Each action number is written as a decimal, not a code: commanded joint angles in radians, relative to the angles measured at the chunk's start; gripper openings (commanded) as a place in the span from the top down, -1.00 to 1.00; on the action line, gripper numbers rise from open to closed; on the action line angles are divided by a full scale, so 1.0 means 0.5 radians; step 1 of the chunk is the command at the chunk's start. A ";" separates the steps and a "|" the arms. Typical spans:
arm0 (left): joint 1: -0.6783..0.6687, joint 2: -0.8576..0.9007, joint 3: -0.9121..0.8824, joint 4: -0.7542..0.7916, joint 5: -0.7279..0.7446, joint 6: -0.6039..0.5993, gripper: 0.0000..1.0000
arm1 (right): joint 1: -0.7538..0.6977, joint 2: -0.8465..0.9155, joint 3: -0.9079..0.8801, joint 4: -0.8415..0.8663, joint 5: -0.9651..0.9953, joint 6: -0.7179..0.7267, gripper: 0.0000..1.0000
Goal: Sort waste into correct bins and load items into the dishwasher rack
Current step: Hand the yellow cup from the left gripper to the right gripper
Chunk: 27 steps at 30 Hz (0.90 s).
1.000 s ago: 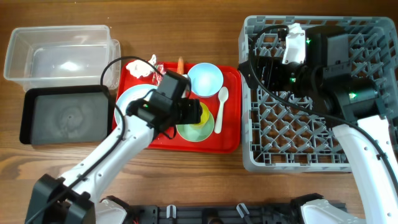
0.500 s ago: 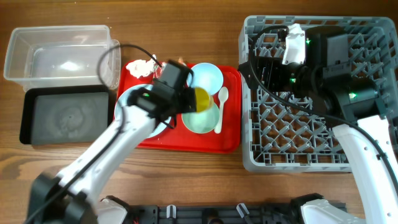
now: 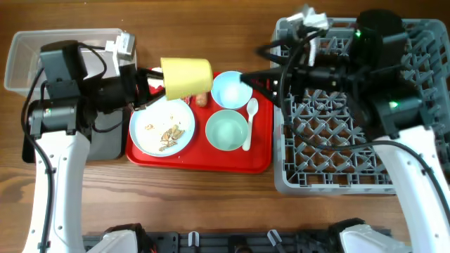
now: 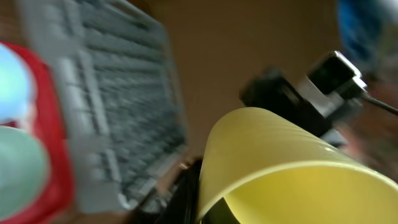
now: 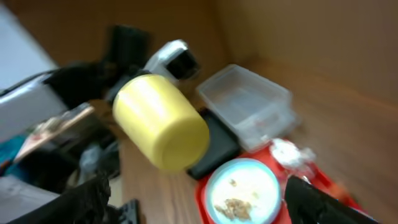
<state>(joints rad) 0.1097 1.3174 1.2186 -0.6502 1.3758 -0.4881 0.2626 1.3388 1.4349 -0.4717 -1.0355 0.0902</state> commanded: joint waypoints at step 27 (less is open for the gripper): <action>-0.059 0.006 0.006 0.046 0.230 -0.029 0.92 | 0.568 0.288 0.028 0.492 -0.142 0.262 -0.09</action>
<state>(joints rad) 0.0845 1.3163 1.2186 -0.6292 1.5311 -0.4995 0.5156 1.4746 1.4361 -0.2169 -1.1057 0.2237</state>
